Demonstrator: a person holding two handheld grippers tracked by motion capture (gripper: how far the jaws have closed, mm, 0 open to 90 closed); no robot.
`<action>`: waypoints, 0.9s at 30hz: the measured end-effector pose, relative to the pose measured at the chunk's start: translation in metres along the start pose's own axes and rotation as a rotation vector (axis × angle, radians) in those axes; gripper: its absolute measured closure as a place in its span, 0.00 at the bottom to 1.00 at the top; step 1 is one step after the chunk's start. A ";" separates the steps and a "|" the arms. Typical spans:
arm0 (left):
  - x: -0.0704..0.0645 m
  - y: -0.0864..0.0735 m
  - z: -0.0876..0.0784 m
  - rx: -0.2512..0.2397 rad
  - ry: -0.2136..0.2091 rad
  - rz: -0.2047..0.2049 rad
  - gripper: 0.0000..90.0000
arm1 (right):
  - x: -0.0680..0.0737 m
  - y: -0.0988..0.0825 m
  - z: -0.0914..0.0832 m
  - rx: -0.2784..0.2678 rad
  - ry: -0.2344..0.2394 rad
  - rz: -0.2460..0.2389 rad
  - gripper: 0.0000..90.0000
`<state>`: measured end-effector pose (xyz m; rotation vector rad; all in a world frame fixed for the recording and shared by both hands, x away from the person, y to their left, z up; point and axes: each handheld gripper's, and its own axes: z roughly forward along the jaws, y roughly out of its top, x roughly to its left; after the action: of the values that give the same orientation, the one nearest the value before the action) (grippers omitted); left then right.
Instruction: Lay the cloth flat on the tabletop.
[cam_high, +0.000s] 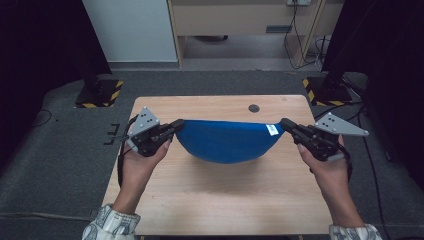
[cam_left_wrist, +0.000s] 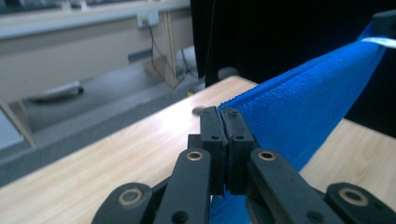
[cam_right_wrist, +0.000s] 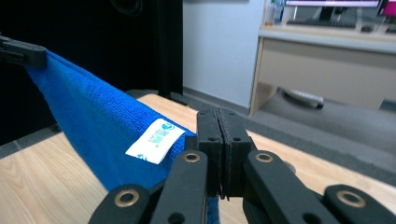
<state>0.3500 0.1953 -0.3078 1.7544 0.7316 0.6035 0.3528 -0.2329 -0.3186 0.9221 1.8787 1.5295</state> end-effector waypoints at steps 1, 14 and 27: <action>-0.002 0.002 -0.004 -0.007 -0.003 0.006 0.98 | 0.005 0.004 -0.007 -0.013 -0.004 -0.006 0.99; 0.028 -0.018 0.045 0.126 0.014 -0.018 0.98 | -0.004 -0.004 0.022 0.059 -0.064 -0.035 0.99; 0.054 -0.047 0.101 0.207 0.056 -0.049 0.98 | -0.045 -0.049 0.093 0.165 -0.120 0.040 0.99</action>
<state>0.4501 0.1800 -0.3792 1.9093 0.9000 0.5609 0.4433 -0.2179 -0.3863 1.1058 1.9315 1.3252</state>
